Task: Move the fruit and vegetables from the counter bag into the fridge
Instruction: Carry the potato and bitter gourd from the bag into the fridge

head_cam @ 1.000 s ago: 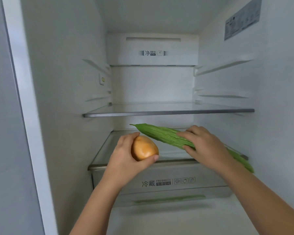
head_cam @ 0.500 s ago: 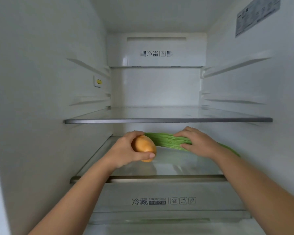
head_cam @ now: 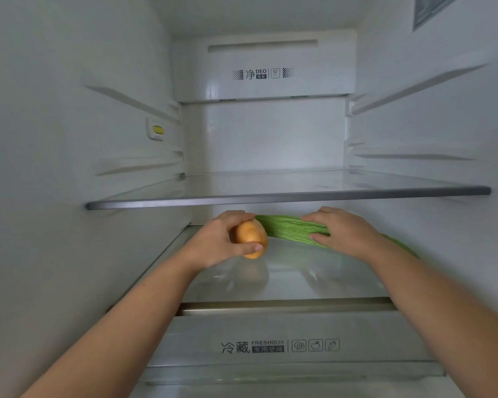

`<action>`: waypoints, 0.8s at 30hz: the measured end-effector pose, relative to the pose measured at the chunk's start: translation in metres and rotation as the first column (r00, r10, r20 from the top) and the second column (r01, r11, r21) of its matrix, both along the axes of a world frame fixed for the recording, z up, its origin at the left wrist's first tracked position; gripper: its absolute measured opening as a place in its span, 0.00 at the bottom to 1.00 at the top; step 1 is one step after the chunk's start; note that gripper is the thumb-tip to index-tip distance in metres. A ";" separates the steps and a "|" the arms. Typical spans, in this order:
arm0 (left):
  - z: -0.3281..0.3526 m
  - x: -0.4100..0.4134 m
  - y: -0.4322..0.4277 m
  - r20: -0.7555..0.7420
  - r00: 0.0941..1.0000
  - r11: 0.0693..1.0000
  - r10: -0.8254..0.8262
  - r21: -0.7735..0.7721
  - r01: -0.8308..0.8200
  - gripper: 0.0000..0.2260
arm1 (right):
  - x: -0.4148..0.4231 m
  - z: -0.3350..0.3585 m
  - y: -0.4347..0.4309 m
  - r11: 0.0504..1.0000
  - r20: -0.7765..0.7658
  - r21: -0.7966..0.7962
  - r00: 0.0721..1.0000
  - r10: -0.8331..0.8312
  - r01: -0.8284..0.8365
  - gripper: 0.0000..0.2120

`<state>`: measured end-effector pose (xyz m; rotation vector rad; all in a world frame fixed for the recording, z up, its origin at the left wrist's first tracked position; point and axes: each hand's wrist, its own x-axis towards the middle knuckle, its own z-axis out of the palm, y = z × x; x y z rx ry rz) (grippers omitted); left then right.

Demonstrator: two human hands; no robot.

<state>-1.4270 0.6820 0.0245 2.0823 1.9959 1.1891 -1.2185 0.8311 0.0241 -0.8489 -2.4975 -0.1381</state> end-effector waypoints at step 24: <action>-0.004 -0.012 -0.001 -0.024 0.995 0.993 0.098 -0.061 -0.099 0.33 | 0.003 0.000 -0.015 0.997 0.018 0.054 0.998 -0.058 0.057 0.23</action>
